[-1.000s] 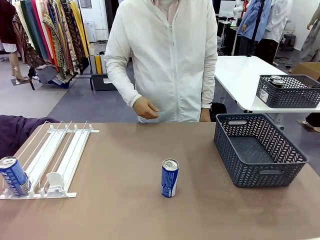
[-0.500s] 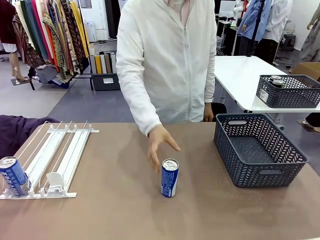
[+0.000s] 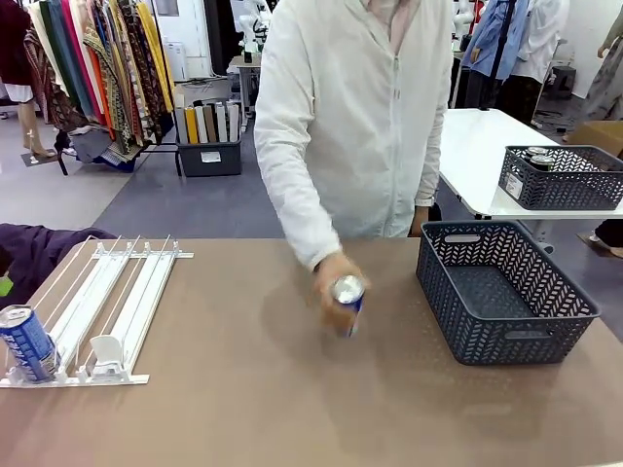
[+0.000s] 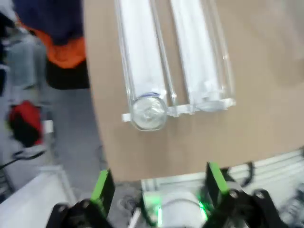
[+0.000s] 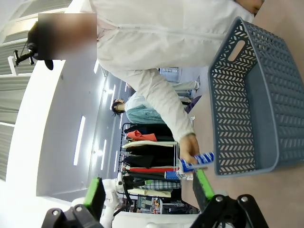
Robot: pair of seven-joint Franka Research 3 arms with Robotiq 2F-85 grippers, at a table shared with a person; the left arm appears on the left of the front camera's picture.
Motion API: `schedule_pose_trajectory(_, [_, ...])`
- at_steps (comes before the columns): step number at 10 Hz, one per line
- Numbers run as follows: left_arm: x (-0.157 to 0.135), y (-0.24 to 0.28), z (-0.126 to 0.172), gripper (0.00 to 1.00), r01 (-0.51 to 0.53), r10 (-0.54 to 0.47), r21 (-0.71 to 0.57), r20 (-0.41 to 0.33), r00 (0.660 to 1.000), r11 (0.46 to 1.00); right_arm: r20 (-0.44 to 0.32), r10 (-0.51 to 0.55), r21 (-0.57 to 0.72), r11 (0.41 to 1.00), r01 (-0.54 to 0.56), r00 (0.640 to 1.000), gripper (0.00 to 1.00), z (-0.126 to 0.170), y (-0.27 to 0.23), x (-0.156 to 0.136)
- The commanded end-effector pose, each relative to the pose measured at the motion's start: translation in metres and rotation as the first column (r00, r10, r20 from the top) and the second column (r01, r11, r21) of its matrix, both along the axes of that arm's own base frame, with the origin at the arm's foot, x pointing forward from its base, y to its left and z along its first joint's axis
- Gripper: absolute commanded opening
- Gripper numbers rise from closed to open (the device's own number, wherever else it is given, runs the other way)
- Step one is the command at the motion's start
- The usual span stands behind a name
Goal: Retrieve and store the cans from the dispenser.
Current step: Pick up one can from the Automatic Can Dispenser and place it in the middle of the table.
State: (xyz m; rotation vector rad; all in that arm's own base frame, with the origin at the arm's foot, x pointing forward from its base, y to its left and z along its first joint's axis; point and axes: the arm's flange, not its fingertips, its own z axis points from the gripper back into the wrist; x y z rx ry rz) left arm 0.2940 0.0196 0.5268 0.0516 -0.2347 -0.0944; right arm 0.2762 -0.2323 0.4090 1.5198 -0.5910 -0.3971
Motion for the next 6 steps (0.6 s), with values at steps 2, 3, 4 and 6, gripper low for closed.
schedule_pose_trajectory(2, [-0.006, 0.012, 0.002, 1.00, -0.003, 0.004, -0.123, 0.005, 1.000, 0.992, -0.006, 0.013, 0.000, 1.000, -0.013, 1.000, 1.00, 0.004, 0.000, -0.002])
schedule_pose_trajectory(3, [-0.006, 0.012, 0.002, 1.00, -0.003, 0.004, -0.123, 0.005, 1.000, 0.992, -0.006, 0.013, 0.000, 1.000, -0.013, 1.000, 1.00, 0.004, 0.000, -0.002])
schedule_pose_trajectory(4, [0.000, 0.001, 0.000, 1.00, 0.007, -0.007, -0.044, 0.001, 1.000, 0.999, -0.006, 0.013, 0.000, 1.000, -0.013, 1.000, 1.00, 0.004, 0.000, -0.002])
schedule_pose_trajectory(6, [0.022, -0.002, -0.024, 1.00, 0.084, -0.083, -0.051, 0.016, 0.996, 0.995, -0.006, 0.013, 0.000, 1.000, -0.013, 1.000, 1.00, 0.004, 0.000, -0.002])
